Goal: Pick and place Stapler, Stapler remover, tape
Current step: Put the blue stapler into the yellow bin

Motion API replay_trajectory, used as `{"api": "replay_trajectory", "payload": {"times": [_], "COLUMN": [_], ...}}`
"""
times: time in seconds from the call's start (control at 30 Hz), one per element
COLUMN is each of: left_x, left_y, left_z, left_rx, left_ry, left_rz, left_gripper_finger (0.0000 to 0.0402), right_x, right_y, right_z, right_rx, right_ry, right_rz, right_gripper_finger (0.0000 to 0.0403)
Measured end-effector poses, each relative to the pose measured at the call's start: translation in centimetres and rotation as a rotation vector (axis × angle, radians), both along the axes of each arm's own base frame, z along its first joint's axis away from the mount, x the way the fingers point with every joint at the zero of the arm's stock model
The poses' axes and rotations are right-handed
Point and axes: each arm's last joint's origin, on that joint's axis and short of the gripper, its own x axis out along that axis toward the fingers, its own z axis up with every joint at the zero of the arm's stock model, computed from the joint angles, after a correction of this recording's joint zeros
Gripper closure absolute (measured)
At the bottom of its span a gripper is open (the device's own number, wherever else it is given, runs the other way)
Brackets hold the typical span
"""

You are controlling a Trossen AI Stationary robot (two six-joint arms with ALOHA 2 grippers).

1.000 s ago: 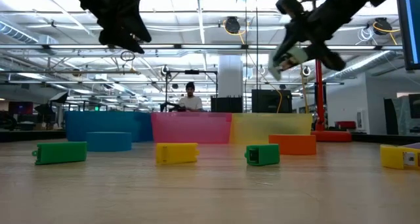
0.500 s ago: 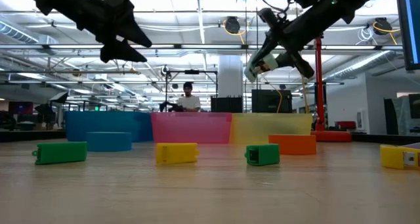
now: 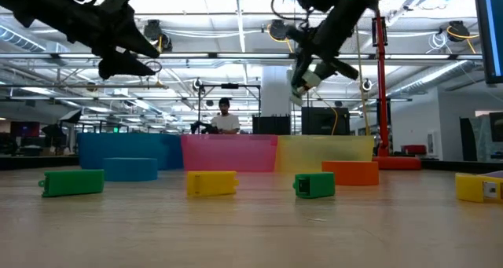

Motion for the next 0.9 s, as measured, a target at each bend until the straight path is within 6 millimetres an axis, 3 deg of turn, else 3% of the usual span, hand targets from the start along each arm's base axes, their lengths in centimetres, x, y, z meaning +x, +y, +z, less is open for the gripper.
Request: {"api": "replay_trajectory", "payload": {"times": [0.17, 0.4, 0.9], "left_x": [-0.7, -0.8, -0.8], "left_y": [-0.2, -0.3, -0.3], "left_z": [-0.5, -0.6, -0.6], "left_rx": [-0.003, -0.011, -0.03], "left_ry": [-0.012, -0.01, -0.019], "left_rz": [-0.007, -0.021, -0.013], "left_gripper_finger": [0.0128, 0.0128, 0.0128], "right_x": [1.4, 1.9, 3.0], "right_y": [-1.4, -3.2, -5.5], "right_z": [-1.2, -4.8, -9.2], "right_rx": [0.032, 0.091, 0.116], "right_ry": [0.107, 0.256, 0.341], "right_rz": [-0.018, -0.046, -0.03], "right_gripper_finger": [0.0302, 0.0301, 0.0298]}}
